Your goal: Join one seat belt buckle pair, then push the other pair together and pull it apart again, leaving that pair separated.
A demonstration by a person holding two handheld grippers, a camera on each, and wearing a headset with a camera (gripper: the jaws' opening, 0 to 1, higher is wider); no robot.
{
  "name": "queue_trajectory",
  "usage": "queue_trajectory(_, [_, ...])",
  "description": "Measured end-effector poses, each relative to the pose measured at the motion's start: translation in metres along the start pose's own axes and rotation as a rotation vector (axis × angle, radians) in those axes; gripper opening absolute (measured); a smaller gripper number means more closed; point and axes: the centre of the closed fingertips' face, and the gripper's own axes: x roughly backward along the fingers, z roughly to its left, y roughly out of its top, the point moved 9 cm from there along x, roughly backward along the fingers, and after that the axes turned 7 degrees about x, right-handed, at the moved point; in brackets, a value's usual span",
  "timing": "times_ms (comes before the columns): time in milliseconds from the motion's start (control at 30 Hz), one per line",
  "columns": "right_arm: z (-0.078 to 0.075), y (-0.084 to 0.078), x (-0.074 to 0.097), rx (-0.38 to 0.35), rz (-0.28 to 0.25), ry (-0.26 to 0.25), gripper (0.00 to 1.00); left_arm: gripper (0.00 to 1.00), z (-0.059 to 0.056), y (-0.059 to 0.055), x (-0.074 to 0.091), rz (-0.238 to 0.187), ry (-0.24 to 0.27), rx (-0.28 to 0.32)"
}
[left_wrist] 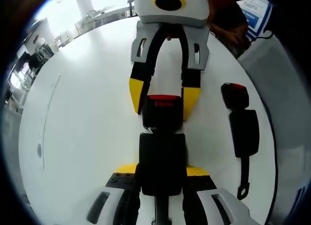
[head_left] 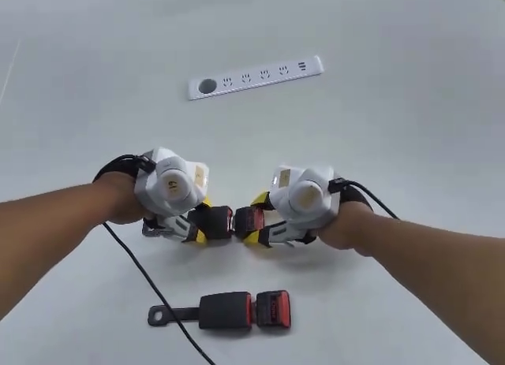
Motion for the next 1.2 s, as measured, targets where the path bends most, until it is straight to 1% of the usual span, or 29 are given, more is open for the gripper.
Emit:
queue_trajectory(333, [0.0012, 0.0005, -0.0002, 0.007, -0.002, -0.005, 0.34, 0.34, 0.0023, -0.0024, -0.0009, -0.014, -0.004, 0.001])
queue_trajectory(467, [0.0020, 0.0013, -0.0001, 0.007, 0.003, -0.007, 0.35, 0.34, 0.0021, -0.0024, -0.0013, -0.011, -0.002, 0.004])
queue_trajectory(567, [0.0019, -0.0004, 0.0003, -0.006, -0.010, -0.007, 0.35, 0.34, 0.0021, -0.0025, -0.0012, -0.010, -0.004, 0.000])
queue_trajectory(667, [0.0021, 0.0000, -0.0002, 0.007, -0.004, -0.004, 0.35, 0.34, 0.0019, -0.0023, -0.0010, -0.005, -0.006, -0.005])
queue_trajectory(967, [0.0023, -0.0003, 0.0004, 0.008, -0.003, -0.005, 0.35, 0.34, 0.0016, -0.0032, -0.0011, -0.007, -0.007, -0.003])
queue_trajectory(1200, [0.0035, -0.0062, 0.0068, -0.005, -0.009, -0.015, 0.35, 0.34, 0.0017, -0.0047, -0.0009, -0.020, -0.003, 0.013])
